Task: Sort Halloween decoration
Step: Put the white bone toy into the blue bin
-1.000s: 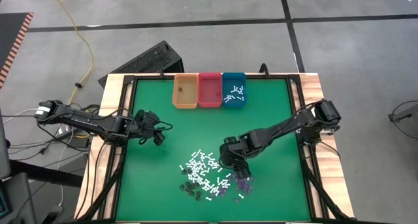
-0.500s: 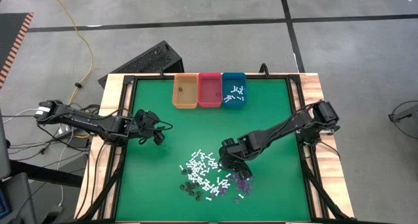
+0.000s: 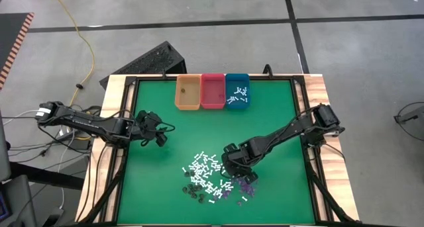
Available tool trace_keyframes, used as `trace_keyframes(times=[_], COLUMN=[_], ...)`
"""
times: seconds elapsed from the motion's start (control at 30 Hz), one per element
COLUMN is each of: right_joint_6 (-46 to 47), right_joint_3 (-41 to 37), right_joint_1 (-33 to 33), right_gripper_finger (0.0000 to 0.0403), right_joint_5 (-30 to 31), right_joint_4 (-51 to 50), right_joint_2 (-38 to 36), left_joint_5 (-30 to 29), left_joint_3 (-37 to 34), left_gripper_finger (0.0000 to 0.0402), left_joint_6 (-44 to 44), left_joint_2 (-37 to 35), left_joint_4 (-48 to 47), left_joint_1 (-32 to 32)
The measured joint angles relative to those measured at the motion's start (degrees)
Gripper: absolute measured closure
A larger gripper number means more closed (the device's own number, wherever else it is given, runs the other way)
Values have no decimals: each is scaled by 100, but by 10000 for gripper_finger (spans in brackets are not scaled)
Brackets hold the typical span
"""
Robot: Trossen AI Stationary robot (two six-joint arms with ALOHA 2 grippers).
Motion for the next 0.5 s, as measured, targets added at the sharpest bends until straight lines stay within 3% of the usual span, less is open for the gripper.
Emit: trace_keyframes(times=[0.5], right_joint_6=[-677], right_joint_3=[-1], right_joint_1=[37], right_gripper_finger=[221], right_joint_5=[428], right_joint_4=[68], right_joint_2=[0], left_joint_5=[-5], left_joint_3=[0], left_gripper_finger=[223], left_joint_6=[33], left_joint_2=[0], left_joint_4=[-2], left_joint_1=[1])
